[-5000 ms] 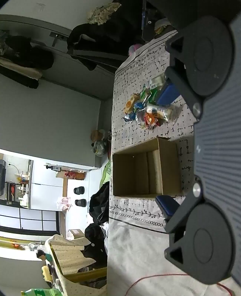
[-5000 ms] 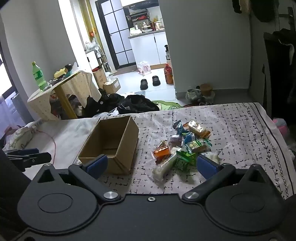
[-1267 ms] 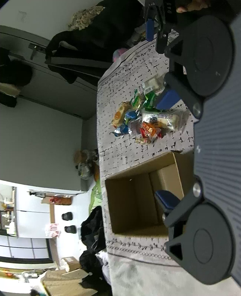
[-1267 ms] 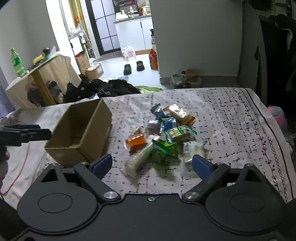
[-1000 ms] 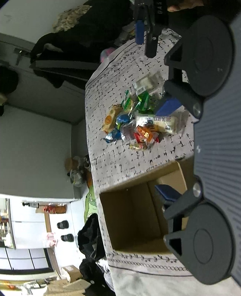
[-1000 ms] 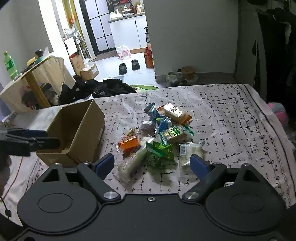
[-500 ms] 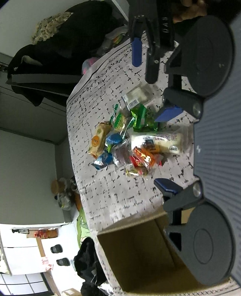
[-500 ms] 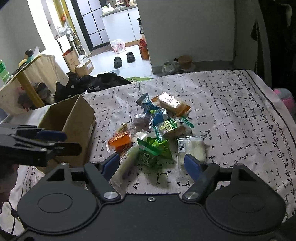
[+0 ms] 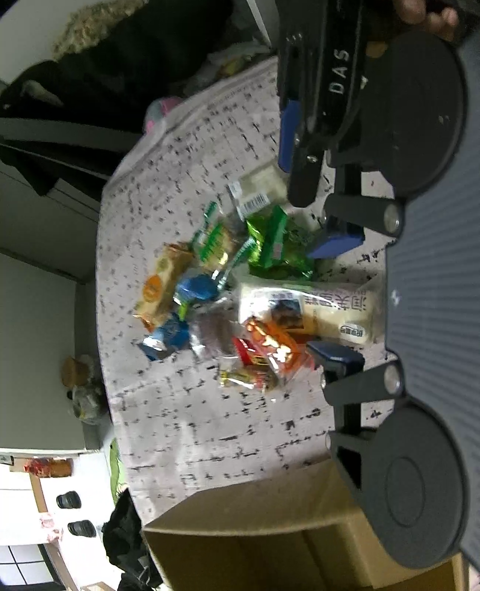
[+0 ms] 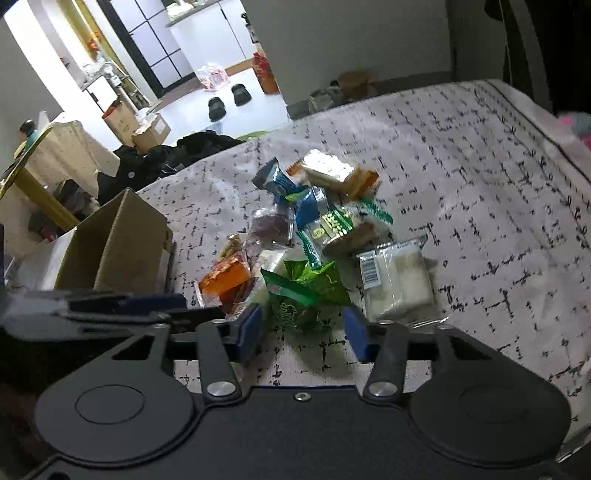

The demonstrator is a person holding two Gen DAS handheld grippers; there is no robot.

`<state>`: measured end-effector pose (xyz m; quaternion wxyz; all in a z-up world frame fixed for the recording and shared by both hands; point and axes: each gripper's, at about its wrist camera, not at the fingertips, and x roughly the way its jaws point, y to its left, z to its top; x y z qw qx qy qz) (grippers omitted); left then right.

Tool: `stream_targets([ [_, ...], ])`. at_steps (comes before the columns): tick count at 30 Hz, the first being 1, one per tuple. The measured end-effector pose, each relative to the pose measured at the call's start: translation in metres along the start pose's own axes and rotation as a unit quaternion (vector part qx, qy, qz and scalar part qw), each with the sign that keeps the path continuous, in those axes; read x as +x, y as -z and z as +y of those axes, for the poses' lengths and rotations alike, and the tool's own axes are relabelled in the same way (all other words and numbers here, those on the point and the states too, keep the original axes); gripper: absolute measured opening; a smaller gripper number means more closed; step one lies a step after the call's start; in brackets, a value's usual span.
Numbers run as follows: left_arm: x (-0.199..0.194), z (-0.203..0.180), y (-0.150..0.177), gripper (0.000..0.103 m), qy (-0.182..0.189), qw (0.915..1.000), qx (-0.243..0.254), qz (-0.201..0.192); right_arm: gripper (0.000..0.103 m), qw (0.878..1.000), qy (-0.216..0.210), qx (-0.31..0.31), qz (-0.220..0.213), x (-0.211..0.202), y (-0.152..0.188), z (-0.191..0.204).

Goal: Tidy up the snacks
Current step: 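Reach both tools into the snack pile toward separate packs, then grasp the white bun pack with left tool while right tool grasps green snack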

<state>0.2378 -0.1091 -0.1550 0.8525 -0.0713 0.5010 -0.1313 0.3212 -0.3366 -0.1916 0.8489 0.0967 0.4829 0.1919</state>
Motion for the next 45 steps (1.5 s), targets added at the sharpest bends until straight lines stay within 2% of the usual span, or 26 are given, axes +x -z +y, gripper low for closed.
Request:
stream_targets([
  [8,0.023,0.011,0.0,0.046,-0.017,0.9984,-0.052,0.012,0.044,1.0,-0.006,0.026,0.013,0.012,-0.001,-0.002],
  [13,0.037,0.012,0.004,0.046,-0.012,0.9981,-0.054,0.027,0.044,0.999,-0.005,0.045,0.017,0.019,-0.003,-0.004],
  [18,0.052,0.009,0.009,0.046,-0.024,0.998,-0.045,0.038,0.045,0.998,-0.002,0.063,0.026,0.026,-0.002,-0.003],
  [20,0.053,0.005,0.012,0.046,-0.029,0.9986,-0.022,0.039,0.045,0.998,0.001,0.066,0.022,0.026,-0.001,-0.002],
  [24,0.05,0.009,0.012,0.034,-0.024,0.9985,-0.031,0.039,0.045,0.997,-0.001,0.073,0.027,0.034,-0.001,-0.001],
  [27,0.045,0.011,0.014,0.031,-0.026,0.9982,-0.042,0.034,0.045,0.997,-0.002,0.067,0.024,0.039,0.0,0.002],
  [30,0.037,0.008,0.017,0.029,-0.034,0.9987,-0.032,0.02,0.045,0.997,0.0,0.068,0.024,0.046,-0.001,0.003],
  [34,0.029,0.011,0.017,0.026,-0.027,0.9985,-0.046,0.009,0.045,0.997,0.002,0.076,0.017,0.051,-0.002,0.001],
  [36,0.028,0.014,0.018,0.025,-0.028,0.9982,-0.052,0.007,0.043,0.997,0.006,0.071,0.013,0.054,-0.002,0.003],
  [37,0.028,0.015,0.019,0.025,-0.027,0.998,-0.057,0.006,0.034,0.997,0.006,0.071,0.012,0.055,-0.002,0.003],
  [38,0.028,0.017,0.019,0.025,-0.026,0.9978,-0.061,0.006,0.032,0.997,0.006,0.073,0.013,0.056,-0.001,0.002],
  [45,0.021,0.017,0.02,0.022,-0.005,0.9977,-0.068,-0.003,0.028,0.997,-0.005,0.08,-0.009,0.036,-0.001,-0.005],
])
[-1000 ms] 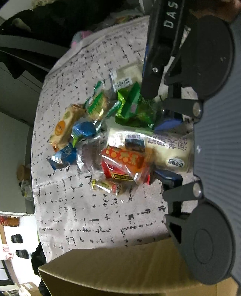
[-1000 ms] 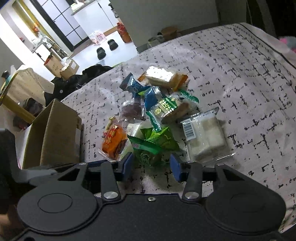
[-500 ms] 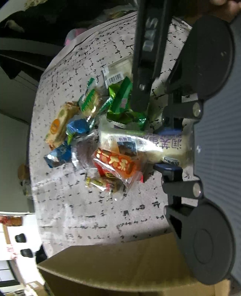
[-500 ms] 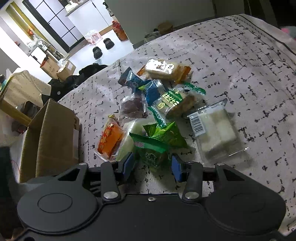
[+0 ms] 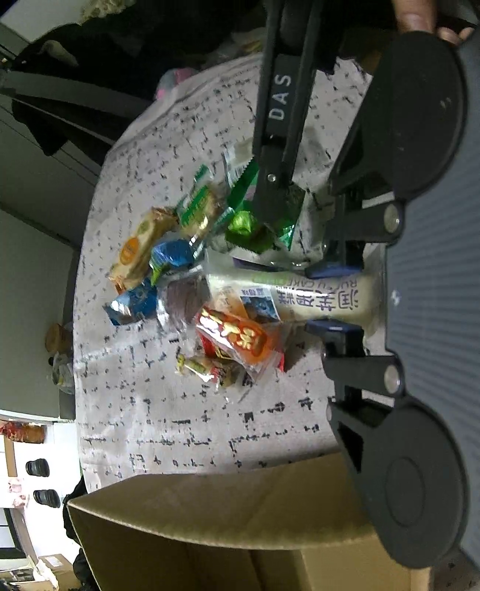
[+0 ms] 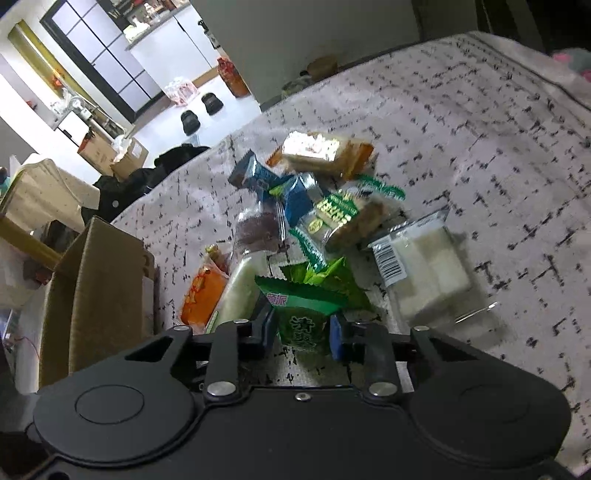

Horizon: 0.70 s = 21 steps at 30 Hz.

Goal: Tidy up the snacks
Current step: 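Grasp the white bun pack with left tool while right tool grasps green snack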

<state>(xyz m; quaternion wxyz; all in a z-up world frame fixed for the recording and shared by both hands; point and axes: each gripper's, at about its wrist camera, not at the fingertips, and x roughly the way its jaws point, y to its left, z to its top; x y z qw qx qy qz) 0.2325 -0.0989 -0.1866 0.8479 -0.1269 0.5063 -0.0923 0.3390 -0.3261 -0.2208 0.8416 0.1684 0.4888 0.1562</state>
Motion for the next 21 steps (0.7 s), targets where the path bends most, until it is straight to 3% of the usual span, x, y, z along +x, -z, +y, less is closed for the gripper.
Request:
stream_targets([
  [3,-0.006,-0.003,0.0,0.021,0.024,0.9997,0.001,-0.007,0.028,1.0,-0.004,-0.001,-0.006,-0.011,-0.001,-0.003],
  [8,-0.015,-0.01,-0.001,0.018,0.033,0.9992,0.016,-0.019,0.028,1.0,-0.003,-0.003,-0.018,-0.026,-0.001,-0.005],
  [21,-0.035,-0.01,-0.01,0.005,0.021,0.9974,0.032,-0.061,0.028,1.0,-0.008,-0.015,-0.019,-0.035,0.002,0.002],
])
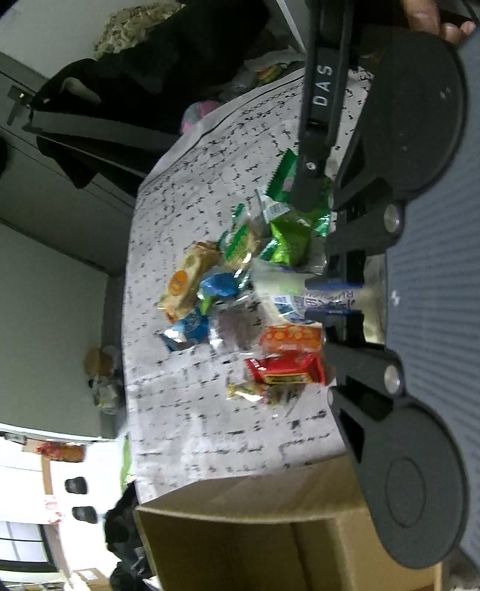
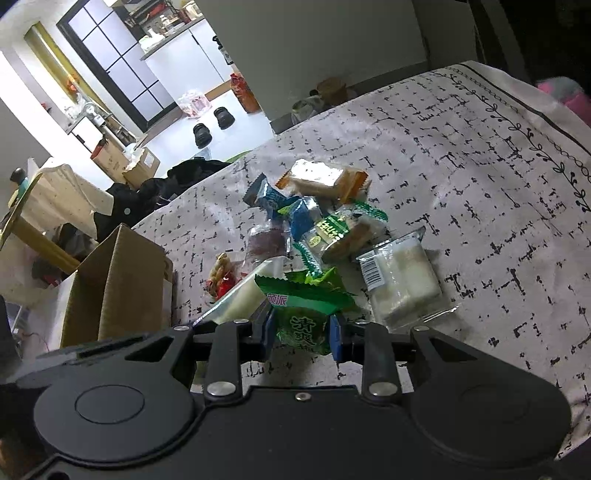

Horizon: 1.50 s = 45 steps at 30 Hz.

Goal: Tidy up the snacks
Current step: 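Grasp the white bun pack with left tool while right tool grasps green snack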

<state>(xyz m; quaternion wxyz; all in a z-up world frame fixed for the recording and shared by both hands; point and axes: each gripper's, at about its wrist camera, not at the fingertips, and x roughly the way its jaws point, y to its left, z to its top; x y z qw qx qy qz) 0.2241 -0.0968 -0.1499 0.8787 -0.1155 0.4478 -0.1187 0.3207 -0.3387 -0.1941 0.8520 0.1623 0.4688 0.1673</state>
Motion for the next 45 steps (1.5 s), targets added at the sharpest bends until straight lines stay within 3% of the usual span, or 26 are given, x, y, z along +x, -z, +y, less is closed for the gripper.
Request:
stream_targets([
  [5,-0.005,0.0,-0.005,0.001,-0.003,1.0,0.007,-0.002,0.028,1.0,-0.005,-0.006,0.0,0.0,0.0,0.007],
  [10,0.014,-0.005,0.001,0.003,-0.012,0.9983,0.023,0.053,0.029,1.0,0.0,-0.004,0.008,0.005,0.004,0.006],
  [14,0.025,-0.003,0.008,0.007,-0.001,0.9973,0.021,0.071,0.029,1.0,0.008,0.002,0.011,0.004,0.008,0.001],
  [16,0.03,-0.002,0.009,0.018,0.002,0.9969,0.015,0.077,0.029,1.0,0.012,0.004,0.013,0.004,0.008,-0.003],
  [18,0.033,-0.001,0.01,0.049,-0.008,0.9969,0.012,0.078,0.029,1.0,0.016,0.007,0.015,0.005,0.008,-0.006],
  [20,0.032,0.002,0.009,0.068,-0.003,0.9977,0.0,0.068,0.029,1.0,0.018,0.01,0.015,0.005,0.008,-0.008],
  [21,0.032,0.003,0.009,0.069,0.003,0.9979,-0.008,0.065,0.029,1.0,0.019,0.011,0.015,0.005,0.008,-0.009],
  [26,0.039,0.001,0.006,0.069,0.022,0.9975,-0.019,0.064,0.029,0.999,0.028,0.021,0.006,0.002,0.006,-0.017],
  [34,0.072,-0.006,0.01,0.065,0.014,0.9953,-0.009,0.095,0.029,0.999,0.037,0.03,0.013,0.0,0.008,-0.028],
  [36,0.074,-0.007,0.012,0.064,0.01,0.9961,-0.004,0.088,0.029,0.999,0.036,0.031,0.016,0.001,0.01,-0.028],
  [37,0.075,-0.01,0.012,0.063,0.003,0.9961,0.008,0.088,0.029,0.999,0.035,0.03,0.017,0.002,0.01,-0.027],
  [42,0.077,-0.013,0.014,0.034,-0.032,0.9951,0.032,0.088,0.029,0.999,0.033,0.027,0.024,0.006,0.015,-0.023],
  [45,0.076,-0.008,0.012,0.028,-0.035,0.995,0.025,0.09,0.029,0.999,0.03,0.024,0.029,0.008,0.018,-0.02],
])
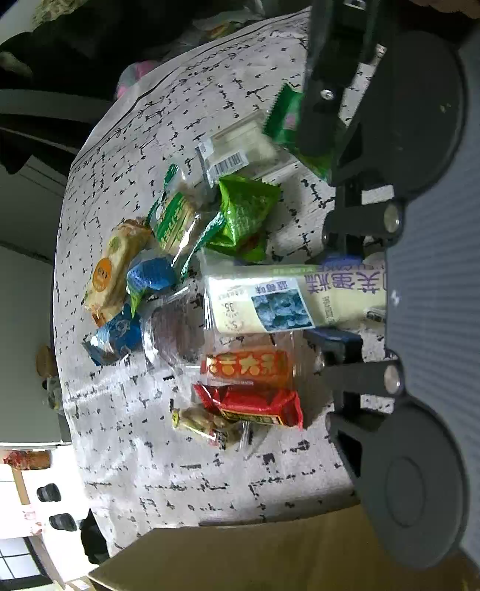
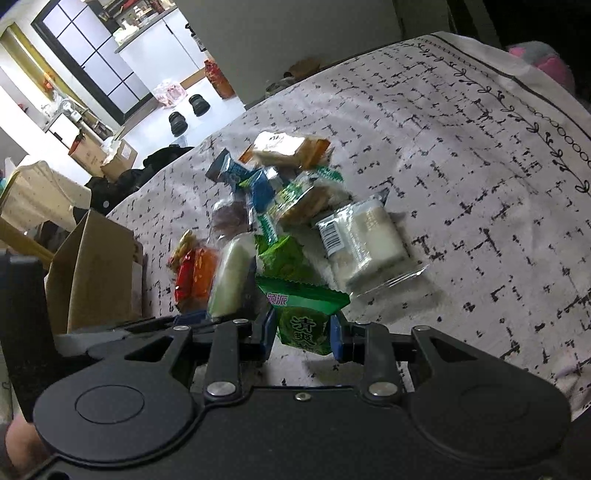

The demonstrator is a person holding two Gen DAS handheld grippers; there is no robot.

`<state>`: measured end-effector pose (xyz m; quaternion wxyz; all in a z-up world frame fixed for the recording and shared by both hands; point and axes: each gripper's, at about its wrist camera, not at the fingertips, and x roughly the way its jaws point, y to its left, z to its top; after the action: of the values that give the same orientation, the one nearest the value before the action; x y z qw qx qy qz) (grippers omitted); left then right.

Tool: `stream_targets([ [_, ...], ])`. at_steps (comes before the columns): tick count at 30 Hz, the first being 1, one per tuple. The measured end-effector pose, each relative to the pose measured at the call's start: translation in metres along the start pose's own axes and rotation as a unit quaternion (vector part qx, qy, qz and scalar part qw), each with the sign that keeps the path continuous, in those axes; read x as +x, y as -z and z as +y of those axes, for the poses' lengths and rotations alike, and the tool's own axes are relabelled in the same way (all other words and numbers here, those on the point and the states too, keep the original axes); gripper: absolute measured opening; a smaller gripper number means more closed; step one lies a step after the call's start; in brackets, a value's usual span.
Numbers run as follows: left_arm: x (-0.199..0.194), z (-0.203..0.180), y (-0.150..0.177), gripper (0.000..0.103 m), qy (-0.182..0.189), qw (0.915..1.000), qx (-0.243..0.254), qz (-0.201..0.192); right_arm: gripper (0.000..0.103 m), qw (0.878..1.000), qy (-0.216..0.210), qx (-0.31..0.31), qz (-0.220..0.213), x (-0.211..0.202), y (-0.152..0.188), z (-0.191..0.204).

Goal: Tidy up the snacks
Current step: 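Grasp the white bun pack with left tool while right tool grasps green snack, then carry both packs over the cardboard box and open both tools inside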

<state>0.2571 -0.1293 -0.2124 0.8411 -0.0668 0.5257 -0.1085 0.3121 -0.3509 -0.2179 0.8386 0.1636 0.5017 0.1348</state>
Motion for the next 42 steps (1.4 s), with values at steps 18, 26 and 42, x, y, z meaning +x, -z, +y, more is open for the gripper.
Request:
stream_targets([
  [18,-0.062,0.016,-0.013,0.023,0.013,0.9977,-0.011,-0.066,0.029,0.997,-0.037,-0.04,-0.046,-0.018,-0.024,0.045],
  [26,-0.099,0.035,-0.026,0.023,0.014,0.9941,-0.038,-0.1,0.029,0.995,-0.063,-0.051,-0.061,-0.026,-0.032,0.071],
  [42,-0.169,0.085,-0.03,0.023,-0.005,0.9859,-0.073,-0.15,0.029,0.988,-0.111,-0.076,-0.078,-0.027,-0.036,0.127],
])
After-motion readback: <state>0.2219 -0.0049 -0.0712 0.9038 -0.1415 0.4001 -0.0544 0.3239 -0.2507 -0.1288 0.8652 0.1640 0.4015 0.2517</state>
